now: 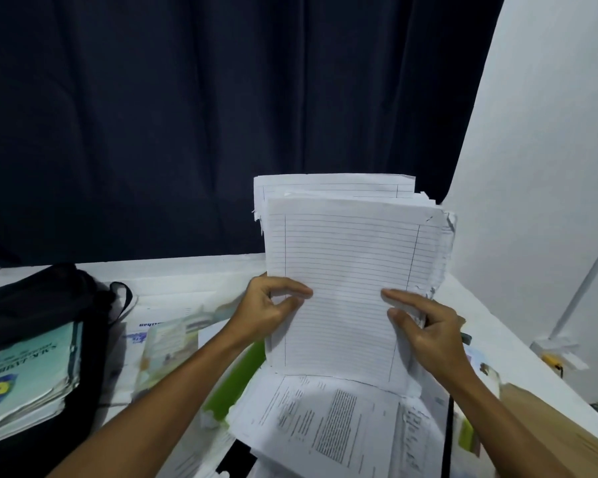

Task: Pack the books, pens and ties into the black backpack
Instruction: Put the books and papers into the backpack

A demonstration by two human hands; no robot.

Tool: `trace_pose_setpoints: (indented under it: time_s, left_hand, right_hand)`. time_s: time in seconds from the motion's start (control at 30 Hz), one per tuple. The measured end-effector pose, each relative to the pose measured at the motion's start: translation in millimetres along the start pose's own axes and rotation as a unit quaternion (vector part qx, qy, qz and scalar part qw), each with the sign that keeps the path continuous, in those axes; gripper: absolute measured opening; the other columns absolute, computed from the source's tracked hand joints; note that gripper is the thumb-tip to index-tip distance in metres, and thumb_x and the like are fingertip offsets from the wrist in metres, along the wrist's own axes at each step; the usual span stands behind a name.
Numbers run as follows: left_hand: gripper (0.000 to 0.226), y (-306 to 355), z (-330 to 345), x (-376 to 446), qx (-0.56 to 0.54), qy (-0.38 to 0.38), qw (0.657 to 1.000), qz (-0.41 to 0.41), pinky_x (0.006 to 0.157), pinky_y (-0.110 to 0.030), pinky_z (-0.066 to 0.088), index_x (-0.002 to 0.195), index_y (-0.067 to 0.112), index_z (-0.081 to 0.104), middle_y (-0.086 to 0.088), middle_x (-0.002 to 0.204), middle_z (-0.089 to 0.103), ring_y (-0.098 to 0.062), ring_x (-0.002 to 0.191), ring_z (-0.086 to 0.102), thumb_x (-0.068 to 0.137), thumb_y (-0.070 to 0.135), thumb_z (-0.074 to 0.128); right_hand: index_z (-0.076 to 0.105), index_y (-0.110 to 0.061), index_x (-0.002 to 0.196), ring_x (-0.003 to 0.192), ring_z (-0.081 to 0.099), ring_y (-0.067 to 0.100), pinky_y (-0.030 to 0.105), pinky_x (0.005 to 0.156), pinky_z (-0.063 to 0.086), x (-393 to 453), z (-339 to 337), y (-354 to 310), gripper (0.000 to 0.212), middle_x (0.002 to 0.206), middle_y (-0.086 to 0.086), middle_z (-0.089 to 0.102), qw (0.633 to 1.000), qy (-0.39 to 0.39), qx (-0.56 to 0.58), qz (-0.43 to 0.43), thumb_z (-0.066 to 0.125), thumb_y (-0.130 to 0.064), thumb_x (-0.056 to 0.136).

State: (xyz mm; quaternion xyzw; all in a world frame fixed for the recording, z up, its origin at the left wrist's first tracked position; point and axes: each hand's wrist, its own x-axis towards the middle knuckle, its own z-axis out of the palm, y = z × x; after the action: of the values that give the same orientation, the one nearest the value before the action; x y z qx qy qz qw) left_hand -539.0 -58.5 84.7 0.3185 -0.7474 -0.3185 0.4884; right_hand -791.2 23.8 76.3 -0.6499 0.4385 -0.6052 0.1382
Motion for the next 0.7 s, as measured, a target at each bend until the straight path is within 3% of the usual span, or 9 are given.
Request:
trace_pose_setpoints:
  time_s: [0.1,0.27,0.37,0.43,0.5,0.57,0.63,0.7]
  left_hand:
    - [0.031,1,-3,6,0.003,0.016,1.0,0.007,0.085,-0.014,0.05,0.085,0.021,0.075,0.019,0.084,0.074,-0.002,0.09,0.069,0.079,-0.009,0.071]
    - [0.033,-18,0,1,0.035,-0.037,0.997,-0.053,0.091,-0.013,0.044,0.088,0.024,0.071,0.015,0.093,0.072,0.005,0.097,0.063,0.08,-0.008,0.071]
    - [0.032,-17,1,21,0.061,-0.033,0.996,-0.063,0.091,-0.013,0.042,0.094,0.018,0.068,0.006,0.102,0.067,0.001,0.098,0.061,0.078,-0.01,0.071]
    - [0.028,-5,-4,40,0.031,-0.045,0.991,-0.119,0.084,-0.023,0.047,0.1,0.014,0.068,-0.002,0.108,0.068,-0.016,0.096,0.061,0.08,-0.006,0.071]
    - [0.034,4,-9,47,-0.014,-0.065,0.98,-0.186,0.066,-0.035,0.044,0.109,0.019,0.067,-0.002,0.106,0.067,-0.024,0.076,0.057,0.082,-0.001,0.072]
    - [0.043,0,-10,41,0.007,-0.095,0.967,-0.238,0.052,-0.029,0.037,0.117,0.024,0.065,0.001,0.099,0.063,-0.019,0.056,0.048,0.081,0.002,0.076]
    - [0.05,-15,-6,27,0.023,-0.125,0.95,-0.287,0.044,-0.022,0.034,0.119,0.024,0.063,-0.006,0.105,0.058,-0.011,0.045,0.042,0.077,0.003,0.079]
    - [0.055,-35,1,8,0.038,-0.154,0.937,-0.312,0.048,-0.02,0.043,0.122,0.02,0.062,-0.008,0.115,0.055,-0.009,0.055,0.05,0.074,0.003,0.082]
  right_hand:
    - [0.068,-0.041,0.106,0.105,0.063,0.0,0.013,0.091,0.046,7,-3,1,0.055,0.104,-0.027,0.069,1.0,0.018,0.0,0.006,0.068,0.008,0.08]
    - [0.068,-0.041,0.112,0.109,0.058,-0.009,0.01,0.095,0.042,1,1,16,0.06,0.109,-0.032,0.065,0.998,-0.032,-0.022,0.041,0.067,0.01,0.081]
    - [0.063,-0.025,0.114,0.108,0.055,-0.012,0.006,0.095,0.039,21,0,17,0.048,0.121,-0.01,0.064,0.995,-0.042,-0.037,0.085,0.065,0.012,0.082]
    - [0.061,-0.016,0.118,0.113,0.054,-0.001,-0.001,0.087,0.037,38,-5,9,0.046,0.126,-0.001,0.059,0.99,-0.044,-0.009,0.134,0.063,0.013,0.082]
    - [0.06,-0.012,0.124,0.114,0.053,0.008,-0.002,0.077,0.04,42,-10,2,0.049,0.126,-0.001,0.057,0.979,-0.038,0.029,0.2,0.064,0.012,0.082]
    - [0.057,-0.016,0.13,0.111,0.054,0.012,0.002,0.072,0.045,28,-12,2,0.053,0.127,-0.003,0.055,0.958,-0.044,0.044,0.279,0.066,0.007,0.083]
    - [0.055,-0.02,0.133,0.112,0.054,0.016,0.015,0.081,0.046,3,-10,8,0.057,0.129,-0.003,0.053,0.935,-0.049,0.035,0.35,0.068,0.003,0.083]
    - [0.053,-0.02,0.135,0.114,0.053,0.018,0.025,0.089,0.043,-25,-1,19,0.06,0.132,-0.001,0.052,0.916,-0.05,0.019,0.398,0.07,0.001,0.081]
